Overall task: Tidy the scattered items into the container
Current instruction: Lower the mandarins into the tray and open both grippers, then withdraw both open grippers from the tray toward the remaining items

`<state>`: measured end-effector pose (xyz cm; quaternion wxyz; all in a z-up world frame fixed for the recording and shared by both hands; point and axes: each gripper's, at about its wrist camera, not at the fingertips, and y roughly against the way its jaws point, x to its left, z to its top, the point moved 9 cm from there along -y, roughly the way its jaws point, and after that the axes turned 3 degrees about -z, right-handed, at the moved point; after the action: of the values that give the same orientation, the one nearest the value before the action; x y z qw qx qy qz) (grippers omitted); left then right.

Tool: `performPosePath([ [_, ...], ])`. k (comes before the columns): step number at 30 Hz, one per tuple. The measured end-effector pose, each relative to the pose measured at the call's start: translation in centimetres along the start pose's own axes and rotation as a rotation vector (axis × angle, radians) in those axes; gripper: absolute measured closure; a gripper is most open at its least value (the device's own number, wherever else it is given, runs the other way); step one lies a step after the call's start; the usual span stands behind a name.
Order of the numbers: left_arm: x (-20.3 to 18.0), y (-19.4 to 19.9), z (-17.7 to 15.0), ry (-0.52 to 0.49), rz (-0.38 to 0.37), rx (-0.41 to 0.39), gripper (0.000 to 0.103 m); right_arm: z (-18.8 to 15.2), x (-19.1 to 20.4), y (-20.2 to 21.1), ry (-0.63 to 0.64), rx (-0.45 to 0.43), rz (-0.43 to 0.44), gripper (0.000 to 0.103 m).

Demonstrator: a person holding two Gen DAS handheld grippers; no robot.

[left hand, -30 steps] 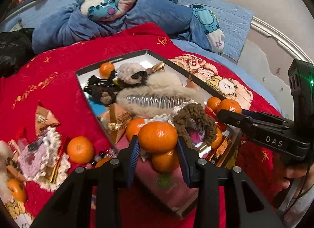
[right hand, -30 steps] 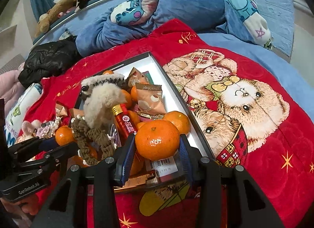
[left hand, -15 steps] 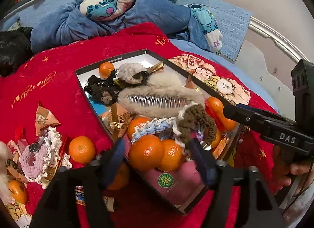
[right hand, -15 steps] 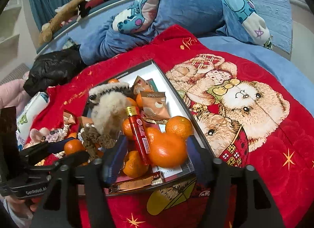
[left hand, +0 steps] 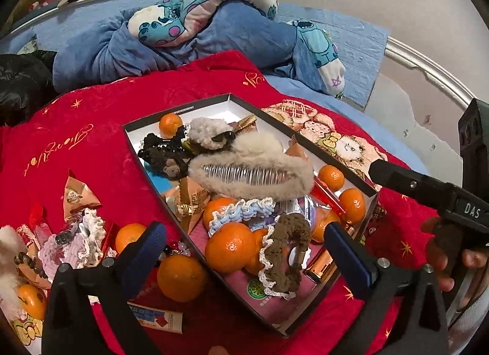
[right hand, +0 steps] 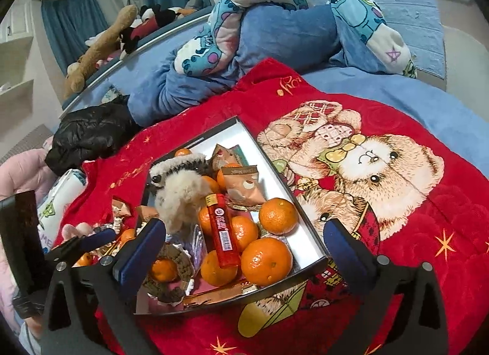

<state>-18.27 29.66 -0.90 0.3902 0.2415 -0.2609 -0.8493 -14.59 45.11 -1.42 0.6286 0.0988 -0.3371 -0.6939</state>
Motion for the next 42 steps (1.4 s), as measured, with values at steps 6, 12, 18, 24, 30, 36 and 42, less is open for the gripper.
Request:
performPosePath([
  [6, 0.5, 1.5, 0.1, 0.006, 0.024, -0.047, 0.0, 0.3, 0.9, 0.8, 0.021, -0.051, -0.032, 0.0],
  [12, 1.7, 4.2, -0.5, 0.028, 0.1, -0.097, 0.0, 0.7, 4.3, 0.8, 0.003, -0.081, 0.02, 0.0],
  [18, 4.5, 7.8, -2.6, 0.058, 0.174, -0.132, 0.0, -0.5, 8.4, -1.2, 0.031, -0.037, 0.056, 0.0],
  [24, 9.0, 11.7, -5.1, 0.14, 0.223, -0.155, 0.0, -2.3, 12.7, -1.1, 0.131, -0.042, 0.095, 0.0],
  [30, 12.3, 14.7, -7.7, 0.125, 0.295, -0.148, 0.0, -3.7, 15.2, -1.4, 0.214, -0.045, 0.077, 0.0],
  [36, 14.3, 17.7, -8.9, 0.143, 0.308, -0.176, 0.0, -4.1, 16.9, -2.7, 0.166, -0.005, 0.141, 0.0],
  [42, 17.0, 20.7, -10.7, 0.143, 0.358, -0.191, 0.0, -4.2, 18.0, -3.8, 0.129, 0.017, 0.186, 0.0],
])
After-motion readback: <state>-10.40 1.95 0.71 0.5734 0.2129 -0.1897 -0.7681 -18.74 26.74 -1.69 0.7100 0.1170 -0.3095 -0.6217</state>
